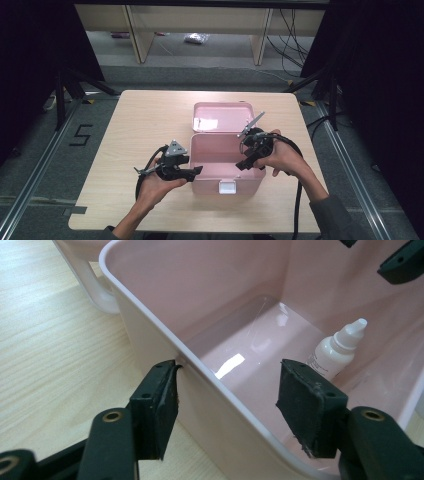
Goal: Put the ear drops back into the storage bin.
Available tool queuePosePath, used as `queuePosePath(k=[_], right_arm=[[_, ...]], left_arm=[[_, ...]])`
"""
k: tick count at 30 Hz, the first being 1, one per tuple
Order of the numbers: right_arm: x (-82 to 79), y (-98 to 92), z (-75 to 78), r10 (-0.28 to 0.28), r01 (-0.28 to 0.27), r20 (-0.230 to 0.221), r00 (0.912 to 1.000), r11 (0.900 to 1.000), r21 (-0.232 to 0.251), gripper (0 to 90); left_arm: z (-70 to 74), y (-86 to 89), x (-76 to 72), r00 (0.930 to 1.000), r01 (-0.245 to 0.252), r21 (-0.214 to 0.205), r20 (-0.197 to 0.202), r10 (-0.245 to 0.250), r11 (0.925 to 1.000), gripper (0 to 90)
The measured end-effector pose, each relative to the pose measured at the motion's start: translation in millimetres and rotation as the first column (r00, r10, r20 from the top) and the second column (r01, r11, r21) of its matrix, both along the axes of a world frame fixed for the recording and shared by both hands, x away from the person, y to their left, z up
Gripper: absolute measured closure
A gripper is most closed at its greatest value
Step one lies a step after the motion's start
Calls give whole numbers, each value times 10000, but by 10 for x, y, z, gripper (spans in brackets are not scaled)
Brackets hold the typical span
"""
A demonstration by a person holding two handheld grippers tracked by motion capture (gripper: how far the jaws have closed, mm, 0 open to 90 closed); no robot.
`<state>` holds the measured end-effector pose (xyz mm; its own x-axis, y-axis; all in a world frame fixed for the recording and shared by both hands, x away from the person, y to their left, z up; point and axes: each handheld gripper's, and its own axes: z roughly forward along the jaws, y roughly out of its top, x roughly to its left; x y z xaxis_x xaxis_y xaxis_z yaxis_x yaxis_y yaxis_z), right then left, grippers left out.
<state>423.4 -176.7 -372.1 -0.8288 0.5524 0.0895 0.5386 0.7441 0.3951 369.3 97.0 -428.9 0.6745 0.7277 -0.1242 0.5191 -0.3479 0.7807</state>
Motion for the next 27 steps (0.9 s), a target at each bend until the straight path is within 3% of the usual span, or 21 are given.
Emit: queuePosePath(k=[6,12,15,19,20,23,24,25,26,27], right_arm=[[9,-125,56,-400,374,563,9976,9982,471,391],[31,-243,127,-1250,1181,674,9899,9881,982,374],[46,-290,145,-1545,1455,726,9853,9825,1163,370],[83,-338,145,-1645,1530,859,9826,9801,1265,365],[85,-350,159,-1883,1780,741,9793,9758,1269,362],[126,-384,165,-2067,1924,868,9745,9698,1499,361],[133,-399,182,-2511,2394,637,9659,9590,1516,359],[133,-399,182,-2511,2394,637,9659,9590,1516,359],[166,-422,172,-2279,2116,911,9694,9642,1596,358],[178,-432,170,-2385,2221,915,9668,9619,1594,357]], left_arm=[[24,59,65,9997,-224,-135,-5,224,9997,345],[37,46,177,9997,-205,-437,-112,200,9988,289],[61,41,249,9988,-450,-510,-199,441,9977,273],[131,38,367,9986,-525,-376,-116,521,9979,267],[142,36,384,9982,-586,-341,-105,582,9977,267],[164,48,475,9979,-647,31,-38,647,9979,272],[162,47,496,9972,-742,55,-56,743,9972,275],[161,48,522,9974,-717,77,-106,718,9974,275],[158,46,547,9973,-734,136,-75,735,9972,280],[155,42,562,9970,-767,139,-55,768,9970,291]])
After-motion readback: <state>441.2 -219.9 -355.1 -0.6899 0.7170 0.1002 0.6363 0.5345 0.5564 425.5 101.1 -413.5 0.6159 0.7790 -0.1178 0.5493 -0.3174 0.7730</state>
